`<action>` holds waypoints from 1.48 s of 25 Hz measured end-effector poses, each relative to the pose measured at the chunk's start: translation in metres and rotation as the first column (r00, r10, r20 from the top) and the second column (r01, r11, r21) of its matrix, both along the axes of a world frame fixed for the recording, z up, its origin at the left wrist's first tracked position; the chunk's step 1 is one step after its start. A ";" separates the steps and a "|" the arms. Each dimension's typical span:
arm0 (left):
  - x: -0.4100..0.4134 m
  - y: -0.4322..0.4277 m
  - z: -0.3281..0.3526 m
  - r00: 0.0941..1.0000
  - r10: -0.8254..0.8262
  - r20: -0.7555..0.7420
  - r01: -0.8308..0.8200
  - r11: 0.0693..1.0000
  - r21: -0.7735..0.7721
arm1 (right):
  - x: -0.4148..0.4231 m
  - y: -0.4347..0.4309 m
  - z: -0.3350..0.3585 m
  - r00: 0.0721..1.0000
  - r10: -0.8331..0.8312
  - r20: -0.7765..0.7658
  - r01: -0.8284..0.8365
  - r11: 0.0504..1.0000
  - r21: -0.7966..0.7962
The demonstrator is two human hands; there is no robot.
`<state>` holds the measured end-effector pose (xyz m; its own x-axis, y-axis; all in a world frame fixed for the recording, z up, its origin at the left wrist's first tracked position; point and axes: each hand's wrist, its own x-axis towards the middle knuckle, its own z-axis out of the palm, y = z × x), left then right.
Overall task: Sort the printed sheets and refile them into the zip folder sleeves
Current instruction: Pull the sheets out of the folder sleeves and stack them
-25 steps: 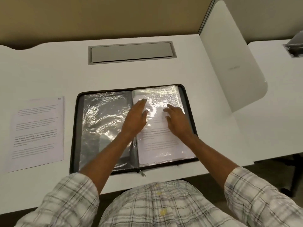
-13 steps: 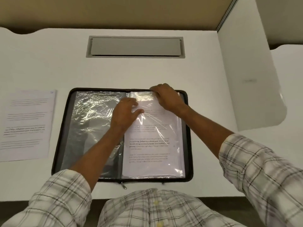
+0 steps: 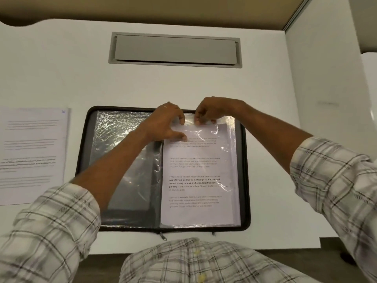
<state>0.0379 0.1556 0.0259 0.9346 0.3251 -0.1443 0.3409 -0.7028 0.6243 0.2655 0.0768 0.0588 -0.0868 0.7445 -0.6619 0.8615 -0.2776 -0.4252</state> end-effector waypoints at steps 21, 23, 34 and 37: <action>0.034 0.021 -0.006 0.948 0.317 0.034 -0.315 0.947 -0.069 | 0.036 0.023 0.010 0.994 -0.066 0.083 0.041 0.962 0.269; 0.041 0.027 -0.006 0.894 0.447 0.013 -0.447 0.894 -0.021 | 0.045 0.023 0.009 0.984 -0.177 0.022 0.153 0.899 0.410; 0.051 0.054 -0.030 0.518 0.854 -0.050 -0.590 0.315 -0.743 | 0.064 -0.044 -0.027 0.257 -0.746 -0.614 0.960 0.268 0.077; 0.058 0.059 -0.033 0.507 0.859 -0.068 -0.565 0.272 -0.779 | 0.049 -0.052 -0.036 0.262 -0.725 -0.637 0.932 0.362 -0.028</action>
